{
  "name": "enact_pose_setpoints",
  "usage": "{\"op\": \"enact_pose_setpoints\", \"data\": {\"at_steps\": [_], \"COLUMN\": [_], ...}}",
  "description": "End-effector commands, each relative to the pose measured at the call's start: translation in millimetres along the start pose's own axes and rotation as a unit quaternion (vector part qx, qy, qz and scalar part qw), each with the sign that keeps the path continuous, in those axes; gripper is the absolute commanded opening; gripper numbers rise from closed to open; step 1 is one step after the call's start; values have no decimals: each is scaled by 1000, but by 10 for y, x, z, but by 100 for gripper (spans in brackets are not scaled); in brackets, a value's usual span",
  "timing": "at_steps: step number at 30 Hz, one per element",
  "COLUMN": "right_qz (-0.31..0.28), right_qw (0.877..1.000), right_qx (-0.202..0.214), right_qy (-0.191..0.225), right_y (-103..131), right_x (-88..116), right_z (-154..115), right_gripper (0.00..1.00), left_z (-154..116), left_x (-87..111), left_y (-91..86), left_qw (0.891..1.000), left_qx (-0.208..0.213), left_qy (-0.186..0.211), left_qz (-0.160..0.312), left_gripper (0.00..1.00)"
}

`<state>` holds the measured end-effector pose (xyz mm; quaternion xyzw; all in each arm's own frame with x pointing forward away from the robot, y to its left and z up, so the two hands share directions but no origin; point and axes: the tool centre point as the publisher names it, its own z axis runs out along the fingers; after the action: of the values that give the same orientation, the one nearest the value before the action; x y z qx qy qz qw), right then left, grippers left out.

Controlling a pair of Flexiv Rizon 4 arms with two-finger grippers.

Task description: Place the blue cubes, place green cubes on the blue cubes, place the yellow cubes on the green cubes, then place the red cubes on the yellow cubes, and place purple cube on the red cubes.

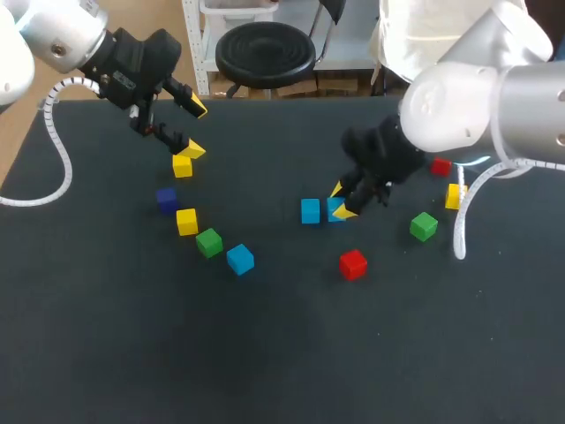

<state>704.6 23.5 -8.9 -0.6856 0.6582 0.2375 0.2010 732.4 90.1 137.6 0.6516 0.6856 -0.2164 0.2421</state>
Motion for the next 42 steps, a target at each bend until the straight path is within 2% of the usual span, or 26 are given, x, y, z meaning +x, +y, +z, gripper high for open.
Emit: {"op": "enact_pose_setpoints", "data": {"at_steps": [1,29,42], "right_qz": [0,16,15], "right_qw": [1000,1000,1000], "right_qx": [-4,-1,0], "right_qy": [-1,1,-1], "right_y": [-56,44,15], "right_x": [-11,-2,-7], "right_z": [13,12,1], "right_gripper": [0,0,0], "left_z": [-2,-2,-2], "left_x": [-8,-8,-8], "left_y": [-2,-2,-2], "left_qw": [1000,1000,1000], "left_qx": [0,0,0], "left_qy": [2,2,2], "left_qz": [-1,-1,-1], "left_gripper": [100,100,100]}}
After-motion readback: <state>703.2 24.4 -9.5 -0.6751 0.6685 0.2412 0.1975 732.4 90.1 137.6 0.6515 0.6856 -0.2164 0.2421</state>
